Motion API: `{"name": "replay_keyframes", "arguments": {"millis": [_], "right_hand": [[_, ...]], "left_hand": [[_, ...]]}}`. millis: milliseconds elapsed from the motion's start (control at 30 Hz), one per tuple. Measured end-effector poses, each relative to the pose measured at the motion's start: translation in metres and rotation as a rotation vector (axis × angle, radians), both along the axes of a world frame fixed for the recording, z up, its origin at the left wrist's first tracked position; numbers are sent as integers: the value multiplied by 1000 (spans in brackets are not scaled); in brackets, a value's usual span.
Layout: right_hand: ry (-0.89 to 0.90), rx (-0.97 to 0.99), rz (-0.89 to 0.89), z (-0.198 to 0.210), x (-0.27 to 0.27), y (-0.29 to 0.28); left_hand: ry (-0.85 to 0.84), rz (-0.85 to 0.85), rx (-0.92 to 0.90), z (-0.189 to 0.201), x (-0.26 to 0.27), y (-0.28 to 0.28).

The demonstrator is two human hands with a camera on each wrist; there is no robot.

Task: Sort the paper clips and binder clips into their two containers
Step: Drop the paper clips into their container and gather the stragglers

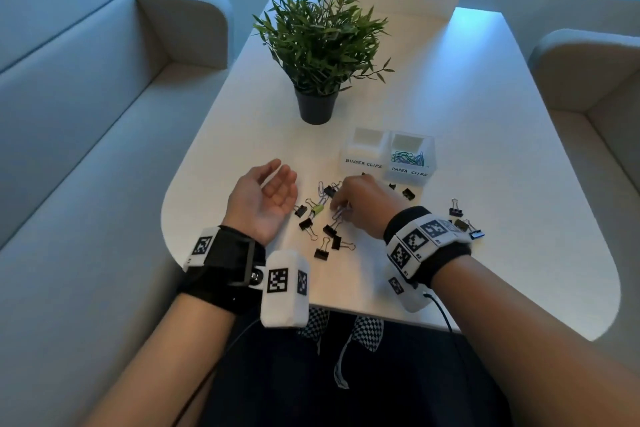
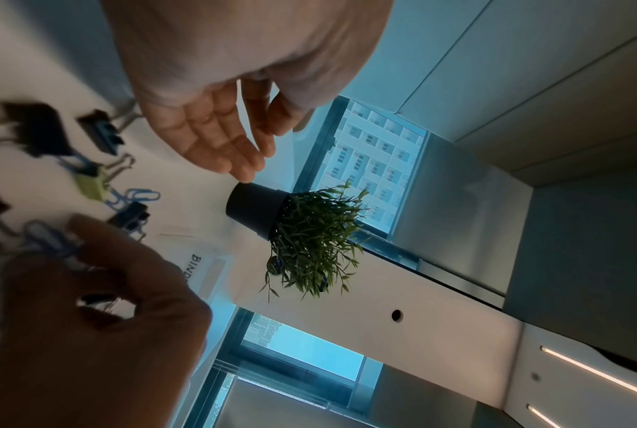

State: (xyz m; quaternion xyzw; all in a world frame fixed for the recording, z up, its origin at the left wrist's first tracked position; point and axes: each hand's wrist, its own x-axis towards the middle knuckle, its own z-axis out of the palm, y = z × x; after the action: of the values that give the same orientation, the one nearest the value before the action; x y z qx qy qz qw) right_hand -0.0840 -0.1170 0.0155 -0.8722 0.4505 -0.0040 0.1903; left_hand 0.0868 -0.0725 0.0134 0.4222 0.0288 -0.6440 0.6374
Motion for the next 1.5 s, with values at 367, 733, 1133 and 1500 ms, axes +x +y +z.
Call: {"name": "replay_keyframes", "arguments": {"millis": [367, 733, 1133, 1500], "right_hand": [[142, -20, 79, 1, -2, -3], [112, -13, 34, 0, 3, -4], [145, 64, 0, 3, 14, -8], [63, -27, 60, 3, 12, -5]], "left_hand": [[8, 35, 30, -11, -3, 12], [17, 20, 31, -12, -7, 11], [36, 11, 39, -12, -13, 8], [1, 12, 29, -10, -13, 10]]}}
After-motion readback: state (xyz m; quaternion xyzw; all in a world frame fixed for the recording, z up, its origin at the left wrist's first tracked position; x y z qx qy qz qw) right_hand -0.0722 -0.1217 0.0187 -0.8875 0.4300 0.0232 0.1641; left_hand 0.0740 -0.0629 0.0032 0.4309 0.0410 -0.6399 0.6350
